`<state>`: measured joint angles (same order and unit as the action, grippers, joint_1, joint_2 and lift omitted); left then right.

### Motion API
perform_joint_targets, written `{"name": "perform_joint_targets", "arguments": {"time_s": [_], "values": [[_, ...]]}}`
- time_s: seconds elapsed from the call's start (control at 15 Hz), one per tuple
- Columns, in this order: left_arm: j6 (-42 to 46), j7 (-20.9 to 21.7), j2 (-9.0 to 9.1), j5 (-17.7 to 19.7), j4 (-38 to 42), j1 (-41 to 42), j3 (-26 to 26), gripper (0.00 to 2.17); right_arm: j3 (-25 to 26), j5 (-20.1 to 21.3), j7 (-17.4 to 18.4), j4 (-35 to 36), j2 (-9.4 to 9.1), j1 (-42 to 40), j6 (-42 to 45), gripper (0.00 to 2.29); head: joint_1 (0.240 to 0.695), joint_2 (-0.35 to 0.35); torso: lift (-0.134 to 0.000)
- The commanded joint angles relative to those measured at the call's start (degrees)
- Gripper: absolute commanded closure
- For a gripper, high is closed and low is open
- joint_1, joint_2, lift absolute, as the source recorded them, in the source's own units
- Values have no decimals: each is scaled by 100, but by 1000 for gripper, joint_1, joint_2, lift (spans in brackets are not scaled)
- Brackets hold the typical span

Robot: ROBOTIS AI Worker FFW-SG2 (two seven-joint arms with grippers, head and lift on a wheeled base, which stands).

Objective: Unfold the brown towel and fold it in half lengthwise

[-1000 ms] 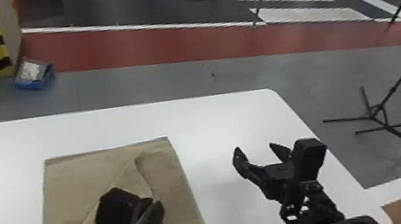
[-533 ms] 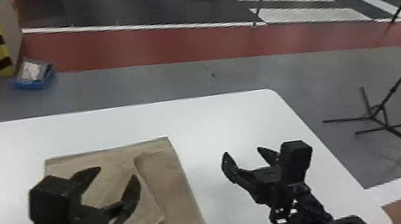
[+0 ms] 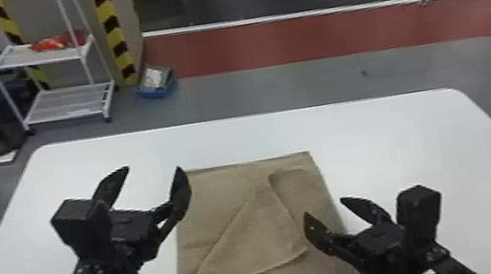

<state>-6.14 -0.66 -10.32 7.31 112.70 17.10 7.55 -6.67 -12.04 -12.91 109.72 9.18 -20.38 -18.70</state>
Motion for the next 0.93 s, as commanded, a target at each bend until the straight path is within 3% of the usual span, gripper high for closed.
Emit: {"name": "perform_joint_targets", "arguments": {"time_s": [0.0,0.07,0.2,0.4,0.53,0.67,0.87], "values": [[160,22,-5,7,-90,21,-51,134,-362,220,-255,-259,49,87,28,221,695,29,-108],[196,57,4,7,-134,21,-51,134,-441,361,-334,-355,49,114,81,221,695,75,-108],[266,127,4,16,-213,21,-34,134,-502,554,-334,-390,57,114,186,289,695,101,-108],[407,162,13,42,-292,21,1,134,-511,809,-334,-390,119,70,256,350,695,107,-108],[424,171,13,77,-319,21,1,134,-485,923,-361,-346,260,-1,309,350,695,100,-108],[442,171,13,95,-363,12,1,134,-353,1459,-1046,-285,321,-106,327,407,695,94,-108],[512,180,21,156,-459,-5,-25,134,-203,1494,-1099,-338,339,-176,590,407,695,90,-108]]}}
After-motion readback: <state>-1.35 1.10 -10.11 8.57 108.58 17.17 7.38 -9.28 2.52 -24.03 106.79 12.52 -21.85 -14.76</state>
